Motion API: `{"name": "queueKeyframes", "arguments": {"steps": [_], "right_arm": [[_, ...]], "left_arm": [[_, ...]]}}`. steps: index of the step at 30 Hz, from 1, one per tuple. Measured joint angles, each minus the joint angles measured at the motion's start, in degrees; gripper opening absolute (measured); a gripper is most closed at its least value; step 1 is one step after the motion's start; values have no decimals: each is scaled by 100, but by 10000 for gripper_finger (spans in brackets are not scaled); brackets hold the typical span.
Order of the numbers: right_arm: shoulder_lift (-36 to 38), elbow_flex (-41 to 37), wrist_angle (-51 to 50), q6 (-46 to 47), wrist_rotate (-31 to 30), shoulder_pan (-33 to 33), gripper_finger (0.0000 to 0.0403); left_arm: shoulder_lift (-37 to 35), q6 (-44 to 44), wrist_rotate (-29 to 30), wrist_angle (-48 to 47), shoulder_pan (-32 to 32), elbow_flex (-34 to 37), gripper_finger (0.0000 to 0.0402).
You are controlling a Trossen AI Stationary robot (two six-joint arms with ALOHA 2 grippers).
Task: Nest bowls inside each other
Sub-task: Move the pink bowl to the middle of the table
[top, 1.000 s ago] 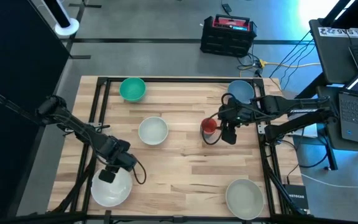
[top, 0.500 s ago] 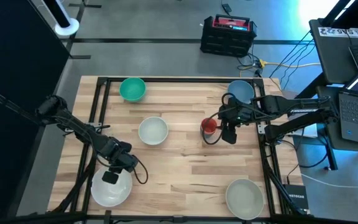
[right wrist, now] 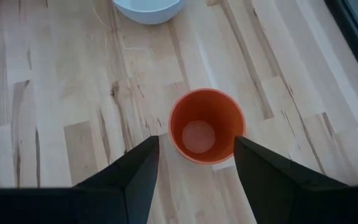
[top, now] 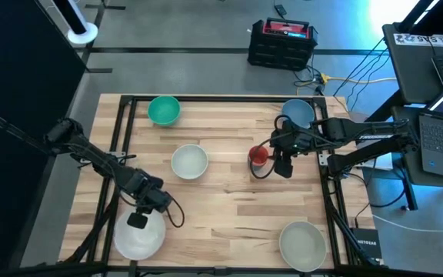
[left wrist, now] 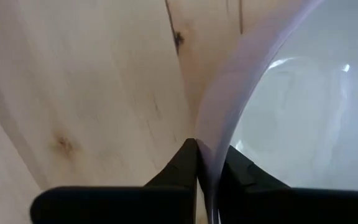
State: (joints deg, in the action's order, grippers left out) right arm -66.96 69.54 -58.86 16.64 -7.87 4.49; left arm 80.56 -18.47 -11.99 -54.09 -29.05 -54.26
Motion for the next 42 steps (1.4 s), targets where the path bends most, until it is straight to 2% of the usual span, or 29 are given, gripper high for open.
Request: {"name": "queueKeyframes", "arguments": {"steps": [3,9,15,19,33,38,42], "right_arm": [[-4,0,-1,1,-11,0,193],[-345,7,200,-81,-7,0,193],[-867,7,629,-226,330,-1,193],[-985,7,732,-280,338,-2,193],[-1024,7,1416,-348,282,-2,193],[-1025,7,1420,-300,240,-2,193],[-1038,7,1403,-179,231,-2,193]], "left_arm": [[-18,-45,-51,-40,70,-119,5],[-36,128,-32,-936,609,-926,5],[-43,597,238,-1490,1240,-1563,4],[-45,882,394,-1331,1747,-1922,4],[-44,2068,889,-733,3128,-2530,4],[154,2410,835,-373,3463,-2562,4],[475,2604,632,25,3485,-2549,4]]}}
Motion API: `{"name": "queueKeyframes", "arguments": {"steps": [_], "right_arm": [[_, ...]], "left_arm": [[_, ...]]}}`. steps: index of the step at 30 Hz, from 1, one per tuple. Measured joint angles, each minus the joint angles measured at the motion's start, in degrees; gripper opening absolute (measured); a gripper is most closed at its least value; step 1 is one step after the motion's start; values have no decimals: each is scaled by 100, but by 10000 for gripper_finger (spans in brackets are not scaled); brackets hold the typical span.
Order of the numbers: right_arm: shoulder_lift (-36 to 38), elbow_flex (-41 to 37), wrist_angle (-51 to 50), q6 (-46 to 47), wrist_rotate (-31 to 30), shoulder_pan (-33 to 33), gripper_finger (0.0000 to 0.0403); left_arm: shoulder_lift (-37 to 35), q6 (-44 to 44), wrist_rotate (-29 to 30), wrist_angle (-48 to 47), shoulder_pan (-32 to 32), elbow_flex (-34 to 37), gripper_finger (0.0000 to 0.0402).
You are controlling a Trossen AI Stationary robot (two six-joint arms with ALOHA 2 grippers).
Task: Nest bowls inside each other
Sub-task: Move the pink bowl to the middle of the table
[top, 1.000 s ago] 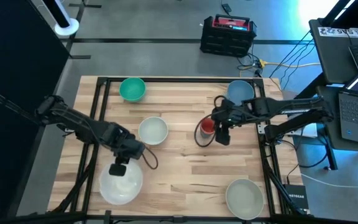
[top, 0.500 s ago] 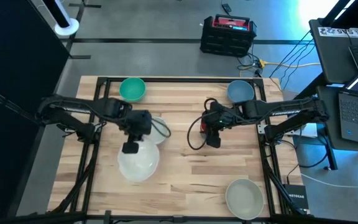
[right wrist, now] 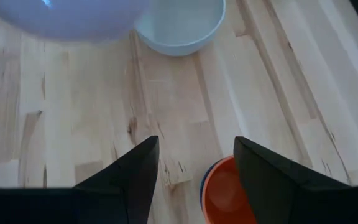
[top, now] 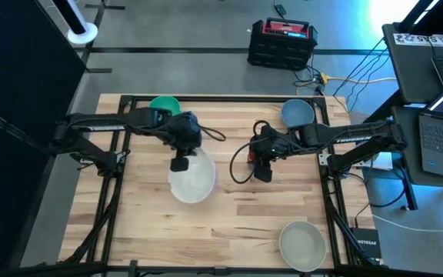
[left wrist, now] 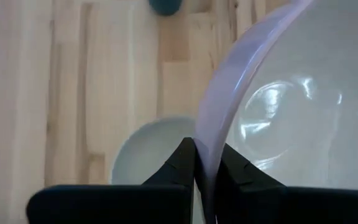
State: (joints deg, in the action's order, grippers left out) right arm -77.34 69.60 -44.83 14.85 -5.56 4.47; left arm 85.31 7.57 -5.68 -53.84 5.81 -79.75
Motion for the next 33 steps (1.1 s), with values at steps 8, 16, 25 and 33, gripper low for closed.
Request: {"name": "queueKeyframes", "arguments": {"steps": [8,16,25,33], "right_arm": [[-93,0,-220,21,0,0,193],[-101,0,-290,2,0,0,193],[-105,-2,-334,-13,0,0,193],[-105,-4,-342,-28,0,2,193]], "left_arm": [[758,188,-659,677,-356,-39,4],[1395,392,-857,870,-397,-324,4],[2014,577,-961,1070,-398,-544,4],[2315,614,-986,1299,-345,-551,4]]}}
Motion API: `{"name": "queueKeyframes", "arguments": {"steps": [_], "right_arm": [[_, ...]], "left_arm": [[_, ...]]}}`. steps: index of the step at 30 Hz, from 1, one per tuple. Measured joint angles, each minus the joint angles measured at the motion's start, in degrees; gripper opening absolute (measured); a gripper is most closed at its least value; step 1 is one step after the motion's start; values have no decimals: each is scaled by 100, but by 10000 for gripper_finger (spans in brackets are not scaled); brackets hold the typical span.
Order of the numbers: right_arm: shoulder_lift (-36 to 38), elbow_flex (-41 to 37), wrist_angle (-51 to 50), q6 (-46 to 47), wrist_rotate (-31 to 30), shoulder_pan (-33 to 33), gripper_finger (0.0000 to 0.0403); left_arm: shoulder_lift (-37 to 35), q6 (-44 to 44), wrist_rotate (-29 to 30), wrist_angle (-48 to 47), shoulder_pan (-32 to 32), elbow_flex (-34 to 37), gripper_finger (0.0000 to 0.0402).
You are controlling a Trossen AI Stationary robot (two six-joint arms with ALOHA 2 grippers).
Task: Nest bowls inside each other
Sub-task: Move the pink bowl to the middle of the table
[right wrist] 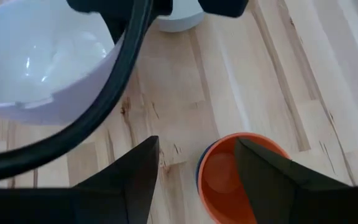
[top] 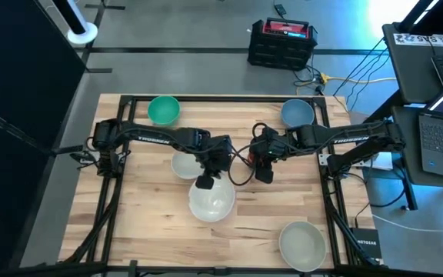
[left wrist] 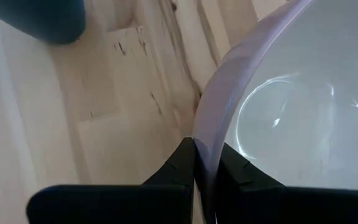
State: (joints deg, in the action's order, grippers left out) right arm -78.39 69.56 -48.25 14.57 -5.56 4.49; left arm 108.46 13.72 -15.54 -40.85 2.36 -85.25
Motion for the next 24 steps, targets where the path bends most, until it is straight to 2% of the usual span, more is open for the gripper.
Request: {"name": "queueKeyframes", "arguments": {"steps": [24], "right_arm": [[0,0,12,25,-2,-1,193]], "left_arm": [[431,575,-122,-50,830,-11,4]]}}
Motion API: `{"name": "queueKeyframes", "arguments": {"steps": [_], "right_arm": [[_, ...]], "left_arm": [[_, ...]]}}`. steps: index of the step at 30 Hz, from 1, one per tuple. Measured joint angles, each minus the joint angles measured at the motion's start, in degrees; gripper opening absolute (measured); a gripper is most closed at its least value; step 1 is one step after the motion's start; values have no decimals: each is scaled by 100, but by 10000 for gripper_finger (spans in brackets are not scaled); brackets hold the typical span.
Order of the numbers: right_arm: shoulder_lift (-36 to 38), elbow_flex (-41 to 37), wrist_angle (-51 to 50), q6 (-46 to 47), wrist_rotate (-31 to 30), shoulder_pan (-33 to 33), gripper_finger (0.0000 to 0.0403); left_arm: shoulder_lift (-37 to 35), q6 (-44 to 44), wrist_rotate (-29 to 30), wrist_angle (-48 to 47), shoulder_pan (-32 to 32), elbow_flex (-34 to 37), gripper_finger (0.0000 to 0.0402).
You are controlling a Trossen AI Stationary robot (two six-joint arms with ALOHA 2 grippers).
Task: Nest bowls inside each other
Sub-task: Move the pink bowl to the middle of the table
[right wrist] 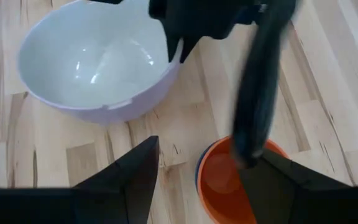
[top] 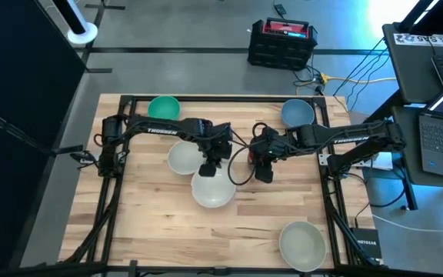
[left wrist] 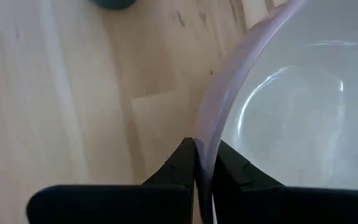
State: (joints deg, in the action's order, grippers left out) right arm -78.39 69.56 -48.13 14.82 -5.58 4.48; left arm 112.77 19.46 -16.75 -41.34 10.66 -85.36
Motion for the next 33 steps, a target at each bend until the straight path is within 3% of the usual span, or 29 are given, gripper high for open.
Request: {"name": "queueKeyframes", "arguments": {"steps": [11,24,33], "right_arm": [[0,0,23,80,-47,-1,193],[0,0,25,174,-89,-1,193],[2,0,25,209,-112,-1,193]], "left_arm": [[9,230,83,5,635,0,5],[119,479,189,95,972,0,17],[179,546,306,166,880,13,50]]}}
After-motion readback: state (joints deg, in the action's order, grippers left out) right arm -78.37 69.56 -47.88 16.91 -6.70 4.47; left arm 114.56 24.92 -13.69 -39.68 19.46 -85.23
